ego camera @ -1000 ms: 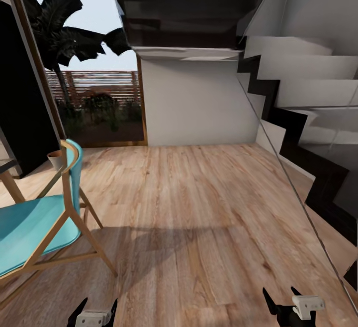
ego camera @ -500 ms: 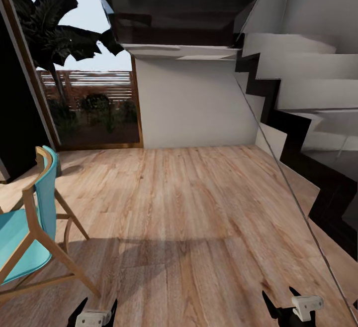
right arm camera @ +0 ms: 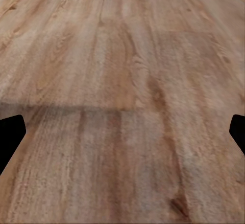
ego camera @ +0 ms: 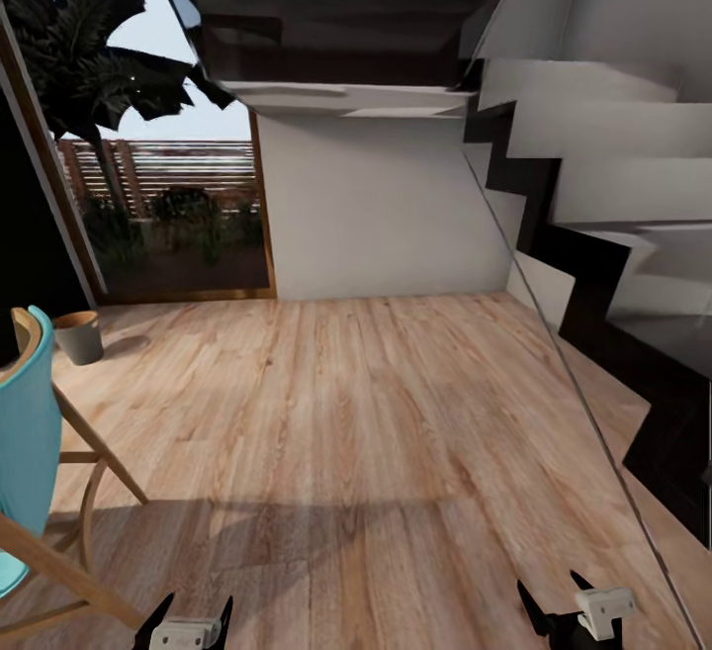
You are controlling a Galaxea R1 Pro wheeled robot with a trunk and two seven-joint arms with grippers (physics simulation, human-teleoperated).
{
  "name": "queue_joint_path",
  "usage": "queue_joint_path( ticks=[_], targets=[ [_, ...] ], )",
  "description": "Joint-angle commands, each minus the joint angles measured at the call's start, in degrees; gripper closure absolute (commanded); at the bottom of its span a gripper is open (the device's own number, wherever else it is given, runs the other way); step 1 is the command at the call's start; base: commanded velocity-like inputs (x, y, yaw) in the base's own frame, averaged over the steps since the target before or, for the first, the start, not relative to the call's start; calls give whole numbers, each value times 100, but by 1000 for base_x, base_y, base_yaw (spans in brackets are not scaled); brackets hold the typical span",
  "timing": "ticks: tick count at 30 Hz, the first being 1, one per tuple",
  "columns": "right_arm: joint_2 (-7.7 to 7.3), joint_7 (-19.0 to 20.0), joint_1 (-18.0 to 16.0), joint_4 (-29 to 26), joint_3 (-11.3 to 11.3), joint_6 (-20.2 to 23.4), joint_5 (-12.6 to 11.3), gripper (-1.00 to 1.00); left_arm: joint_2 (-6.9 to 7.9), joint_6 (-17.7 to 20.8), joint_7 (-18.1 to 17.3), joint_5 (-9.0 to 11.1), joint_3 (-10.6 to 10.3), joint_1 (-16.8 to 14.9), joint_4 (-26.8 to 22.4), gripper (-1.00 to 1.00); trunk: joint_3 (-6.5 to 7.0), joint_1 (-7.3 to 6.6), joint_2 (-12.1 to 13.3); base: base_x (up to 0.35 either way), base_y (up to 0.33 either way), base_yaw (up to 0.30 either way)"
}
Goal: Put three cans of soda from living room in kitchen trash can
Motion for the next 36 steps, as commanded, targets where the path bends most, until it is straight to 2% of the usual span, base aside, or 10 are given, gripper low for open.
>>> queue_joint_path(
  ticks=[1, 36],
  targets=[
    [1, -2, 0, 1, 2, 0, 2, -100, 0, 2, 0, 0, 0, 0, 2, -100, 0, 0, 0, 295, -93, 0],
    [13, -20, 0, 4, 10, 0, 0, -100, -3, 5, 2, 0, -2, 0, -8, -100, 0, 0, 0, 322, -4, 0]
  ],
)
